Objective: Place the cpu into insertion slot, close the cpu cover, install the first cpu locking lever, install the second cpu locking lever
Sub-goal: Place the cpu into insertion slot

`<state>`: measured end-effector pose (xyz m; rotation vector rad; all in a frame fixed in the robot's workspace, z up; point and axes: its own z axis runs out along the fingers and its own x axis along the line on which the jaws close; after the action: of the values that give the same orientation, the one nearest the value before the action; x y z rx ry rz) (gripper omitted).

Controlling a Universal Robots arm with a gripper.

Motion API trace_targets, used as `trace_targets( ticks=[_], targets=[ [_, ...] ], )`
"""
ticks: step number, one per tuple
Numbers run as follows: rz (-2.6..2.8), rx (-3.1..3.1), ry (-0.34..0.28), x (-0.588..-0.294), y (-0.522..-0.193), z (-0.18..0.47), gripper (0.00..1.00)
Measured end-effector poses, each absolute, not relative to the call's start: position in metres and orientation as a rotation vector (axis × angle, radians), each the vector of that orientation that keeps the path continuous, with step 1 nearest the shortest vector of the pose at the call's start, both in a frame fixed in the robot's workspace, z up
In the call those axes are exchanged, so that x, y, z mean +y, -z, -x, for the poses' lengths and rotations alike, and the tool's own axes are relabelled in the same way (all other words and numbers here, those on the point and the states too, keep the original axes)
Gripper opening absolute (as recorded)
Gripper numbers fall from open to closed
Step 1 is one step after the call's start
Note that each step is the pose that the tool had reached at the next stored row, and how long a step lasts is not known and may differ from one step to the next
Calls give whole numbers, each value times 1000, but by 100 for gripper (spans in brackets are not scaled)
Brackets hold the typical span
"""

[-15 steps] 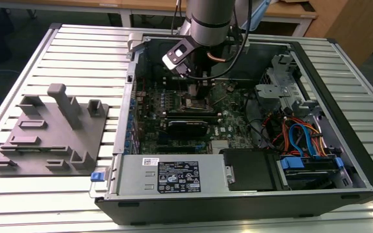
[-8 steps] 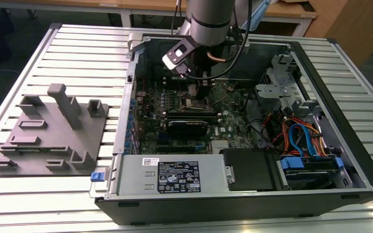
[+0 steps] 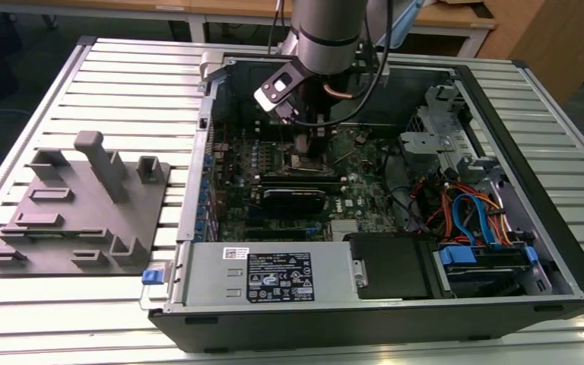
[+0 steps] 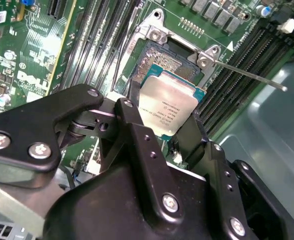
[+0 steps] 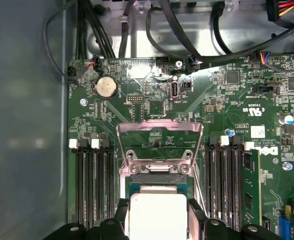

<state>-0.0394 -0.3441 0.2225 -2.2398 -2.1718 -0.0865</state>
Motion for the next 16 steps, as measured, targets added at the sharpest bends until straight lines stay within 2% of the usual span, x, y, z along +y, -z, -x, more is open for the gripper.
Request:
trace_targets(
  ticks=[16],
  targets=[
    [2251, -2184, 115, -344, -203, 45, 54]
  ],
)
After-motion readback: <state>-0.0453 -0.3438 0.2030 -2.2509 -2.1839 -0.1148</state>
